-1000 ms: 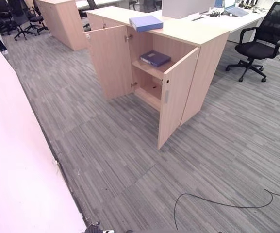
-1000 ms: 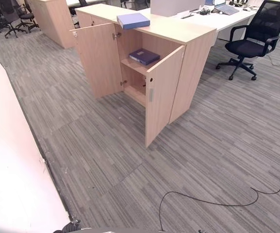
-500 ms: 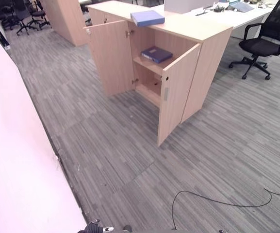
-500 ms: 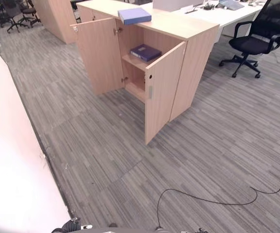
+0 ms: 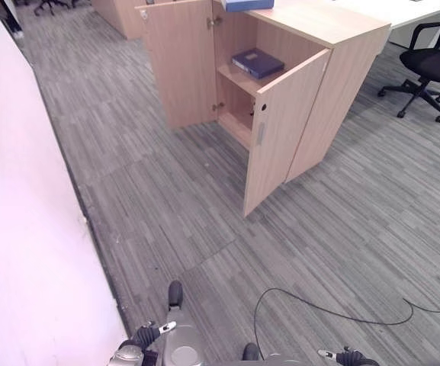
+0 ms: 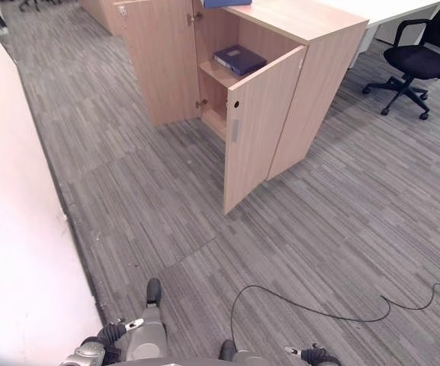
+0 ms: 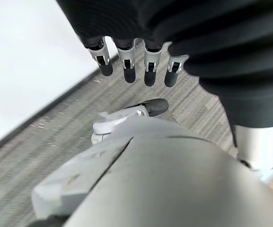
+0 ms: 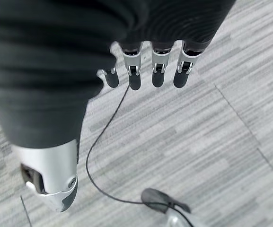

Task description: Put the empty folder in the office cabinet

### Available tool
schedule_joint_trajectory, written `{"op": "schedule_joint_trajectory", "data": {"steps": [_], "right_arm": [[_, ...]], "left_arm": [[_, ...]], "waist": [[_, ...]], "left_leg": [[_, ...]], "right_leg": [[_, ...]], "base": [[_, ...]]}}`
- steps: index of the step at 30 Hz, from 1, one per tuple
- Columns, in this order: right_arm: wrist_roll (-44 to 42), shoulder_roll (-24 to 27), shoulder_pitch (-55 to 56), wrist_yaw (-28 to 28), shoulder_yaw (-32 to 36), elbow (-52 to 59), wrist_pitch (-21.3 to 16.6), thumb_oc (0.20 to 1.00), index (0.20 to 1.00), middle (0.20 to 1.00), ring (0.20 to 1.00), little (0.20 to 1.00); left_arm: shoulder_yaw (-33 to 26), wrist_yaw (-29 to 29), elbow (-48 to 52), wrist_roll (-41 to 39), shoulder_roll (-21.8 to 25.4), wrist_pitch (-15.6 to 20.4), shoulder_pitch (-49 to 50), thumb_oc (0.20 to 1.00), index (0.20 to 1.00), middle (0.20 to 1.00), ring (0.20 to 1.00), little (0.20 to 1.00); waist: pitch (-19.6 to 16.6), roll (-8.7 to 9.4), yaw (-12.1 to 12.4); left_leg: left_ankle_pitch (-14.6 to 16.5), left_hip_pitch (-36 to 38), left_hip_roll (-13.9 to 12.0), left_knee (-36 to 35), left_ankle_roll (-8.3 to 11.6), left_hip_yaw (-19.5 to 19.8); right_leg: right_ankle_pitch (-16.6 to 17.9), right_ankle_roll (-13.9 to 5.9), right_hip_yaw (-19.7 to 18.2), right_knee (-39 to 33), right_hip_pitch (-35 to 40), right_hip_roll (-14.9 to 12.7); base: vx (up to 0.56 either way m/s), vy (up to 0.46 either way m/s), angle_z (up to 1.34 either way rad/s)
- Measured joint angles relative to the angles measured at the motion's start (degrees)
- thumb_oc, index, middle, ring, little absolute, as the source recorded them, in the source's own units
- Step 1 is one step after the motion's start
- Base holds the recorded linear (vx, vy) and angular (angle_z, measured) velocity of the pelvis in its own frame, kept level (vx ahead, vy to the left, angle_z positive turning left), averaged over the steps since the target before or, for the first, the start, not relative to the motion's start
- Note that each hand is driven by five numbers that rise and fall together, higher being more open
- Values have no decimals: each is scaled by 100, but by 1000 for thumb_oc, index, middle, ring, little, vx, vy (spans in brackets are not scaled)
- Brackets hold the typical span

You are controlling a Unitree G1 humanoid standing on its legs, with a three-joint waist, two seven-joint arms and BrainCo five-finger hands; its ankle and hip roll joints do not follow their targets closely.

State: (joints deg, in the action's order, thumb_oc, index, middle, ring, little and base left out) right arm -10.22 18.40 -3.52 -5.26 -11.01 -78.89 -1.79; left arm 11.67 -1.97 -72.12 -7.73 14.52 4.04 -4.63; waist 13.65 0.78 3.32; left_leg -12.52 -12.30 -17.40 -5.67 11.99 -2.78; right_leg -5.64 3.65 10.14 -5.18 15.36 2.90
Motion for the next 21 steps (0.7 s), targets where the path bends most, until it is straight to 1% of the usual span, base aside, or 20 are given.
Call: {"op": "schedule_joint_trajectory", "data": {"steps": [1, 3, 4, 5, 6, 7, 8, 9, 10, 11, 12, 13, 14, 15, 16, 17, 18, 19, 20, 21], "right_arm": [[0, -5, 12, 4, 0, 3, -2, 1000, 1000, 1000, 1000, 1000], [-4, -20, 82, 14, 15, 20, -14, 1000, 1000, 1000, 1000, 1000], [-28, -31, 181, 19, -3, 6, -7, 1000, 1000, 1000, 1000, 1000], [-64, -92, 200, 17, 4, 7, -7, 1000, 1000, 1000, 1000, 1000], [-153, -318, 207, 36, 2, 9, -7, 1000, 1000, 1000, 1000, 1000], [-223, -474, 189, 42, 9, 7, -14, 1000, 1000, 1000, 1000, 1000], [-226, -641, 115, 40, 122, -3, -12, 1000, 1000, 1000, 1000, 1000], [-234, -670, 28, 36, 226, -4, -21, 1000, 1000, 1000, 1000, 1000], [-240, -653, -1, 39, 240, 21, -57, 1000, 1000, 1000, 1000, 1000], [-260, -641, -7, 39, 273, 43, -60, 1000, 1000, 1000, 1000, 1000], [-291, -620, -44, 37, 269, 35, -57, 1000, 1000, 1000, 1000, 1000], [-450, -598, -83, 35, 256, 85, -55, 1000, 1000, 1000, 1000, 1000], [-451, -582, -101, 34, 258, 83, -29, 1000, 1000, 1000, 1000, 1000], [-453, -567, -71, 32, 266, 77, -23, 1000, 1000, 1000, 1000, 1000], [-456, -581, -56, 38, 265, 84, -18, 1000, 1000, 1000, 1000, 1000], [-464, -607, -66, 37, 263, 105, -18, 1000, 1000, 1000, 1000, 1000], [-509, -583, -102, 29, 287, 211, -18, 1000, 1000, 1000, 1000, 1000], [-581, -551, -107, 27, 306, 278, -33, 1000, 1000, 1000, 1000, 1000], [-646, -541, -143, 28, 380, 307, -46, 1000, 1000, 1000, 1000, 1000], [-678, -481, -114, 23, 435, 460, -71, 1000, 1000, 1000, 1000, 1000]], "left_arm": [[-15, 0, 2, -1, 1, -2, 24, 1000, 1000, 1000, 1000, 1000], [-28, 1, 9, 3, 3, -5, 69, 1000, 1000, 1000, 1000, 1000], [-26, 4, -18, 14, -1, -39, 73, 1000, 1000, 1000, 1000, 1000], [-24, 6, -35, 17, 42, -55, 56, 1000, 1000, 1000, 1000, 1000], [-22, 3, -31, 19, 209, -90, 4, 1000, 1000, 1000, 1000, 1000], [-23, -5, 34, 19, 341, -103, -29, 1000, 1000, 1000, 1000, 1000], [11, 6, 23, 28, 442, -102, -186, 1000, 1000, 1000, 1000, 1000], [84, 13, 9, 36, 458, -110, -241, 1000, 1000, 1000, 1000, 1000], [155, 14, 39, 38, 456, -97, -240, 1000, 1000, 1000, 1000, 1000], [183, 12, 41, 41, 443, -93, -245, 1000, 1000, 1000, 1000, 1000], [210, 12, 78, 49, 424, -94, -255, 1000, 1000, 1000, 1000, 1000], [232, 18, 41, 94, 414, -105, -178, 1000, 1000, 1000, 1000, 1000], [242, 24, 16, 141, 409, -113, -169, 1000, 1000, 1000, 1000, 1000], [243, 21, 19, 142, 404, -113, -152, 1000, 1000, 1000, 1000, 1000], [242, 12, 34, 141, 429, -110, -144, 1000, 1000, 1000, 1000, 1000], [228, -1, 28, 138, 473, -112, -165, 1000, 1000, 1000, 1000, 1000], [232, -21, 25, 140, 519, -116, -172, 1000, 1000, 1000, 1000, 1000], [249, -26, 34, 138, 525, -114, -180, 1000, 1000, 1000, 1000, 1000], [309, -51, 45, 139, 487, -115, -188, 1000, 1000, 1000, 1000, 1000], [301, -93, 40, 141, 478, -112, -217, 1000, 1000, 1000, 1000, 1000]], "waist": [[-5, 10, 15], [-76, 27, 34], [-247, 8, 21], [-304, 61, 9], [-357, 417, -23], [-382, 541, -65], [-421, 669, -91], [-465, 707, -99], [-473, 666, -76], [-500, 631, -65], [-533, 565, -72], [-584, 441, -114], [-630, 378, -117], [-624, 335, -123], [-624, 324, -117], [-608, 310, -94], [-586, 286, -76], [-526, 143, -97], [-478, 59, -116], [-362, -174, -296]], "left_leg": [[0, 88, -2, 25, -1, -31], [-7, 124, 25, 285, -39, -213], [-2, 122, 53, 313, -73, -420], [-536, 172, 125, 347, -351, -533], [-381, 168, 404, 392, -547, -661], [-423, 145, 512, 380, -676, -712], [-227, 169, 681, 401, -894, -777], [45, 294, 926, 512, -979, -833], [196, 395, 1037, 507, -1036, -874], [284, 406, 1063, 550, -1095, -910], [321, 438, 1083, 554, -1094, -931], [528, 516, 1230, 533, -1200, -947], [608, 570, 1375, 518, -1294, -965], [612, 651, 1399, 453, -1333, -947], [647, 743, 1453, 379, -1382, -938], [755, 789, 1500, 388, -1538, -943], [816, 935, 1522, 328, -1621, -958], [924, 1068, 1485, 283, -1713, -920], [959, 1172, 1438, 254, -1727, -913], [955, 1407, 1314, 90, -1717, -788]], "right_leg": [[-115, -83, -84, 15, 195, -54], [-265, -352, -202, 20, 467, -197], [-481, -614, -275, 20, 615, -312], [-550, -736, -302, 25, 692, -417], [-540, -817, -237, 105, 631, -659], [-457, -943, -172, 346, 466, -784], [-185, -1197, -135, 665, 307, -984], [117, -1294, -139, 884, 364, -1207], [242, -1347, -126, 1153, 227, -1308], [341, -1393, -151, 1313, 179, -1346], [416, -1429, -171, 1590, 24, -1390], [688, -1679, -226, 2151, -238, -1556], [1020, -1747, -379, 2677, -530, -1702], [1172, -1904, -446, 3062, -733, -1771], [1084, -1925, -481, 3493, -931, -1825], [1019, -1911, -473, 3686, -1143, -1836], [1277, -1839, -370, 4040, -1392, -1828], [1244, -1866, -316, 4218, -1519, -1719], [842, -1806, -312, 4387, -1689, -1560], [91, -1567, -244, 4408, -2039, -1070]], "base": [[177, 155, -45], [260, 280, -50], [288, 360, -24], [239, 296, -4], [161, 227, 16], [240, 377, 33], [338, 595, 37], [305, 581, 27], [158, 338, 11], [118, 230, -7], [194, 346, 0], [241, 440, 8], [226, 443, 14], [146, 326, 11], [163, 317, 2], [202, 303, -6], [263, 278, -11], [283, 240, -20], [405, 195, -2], [395, 107, 20]]}}
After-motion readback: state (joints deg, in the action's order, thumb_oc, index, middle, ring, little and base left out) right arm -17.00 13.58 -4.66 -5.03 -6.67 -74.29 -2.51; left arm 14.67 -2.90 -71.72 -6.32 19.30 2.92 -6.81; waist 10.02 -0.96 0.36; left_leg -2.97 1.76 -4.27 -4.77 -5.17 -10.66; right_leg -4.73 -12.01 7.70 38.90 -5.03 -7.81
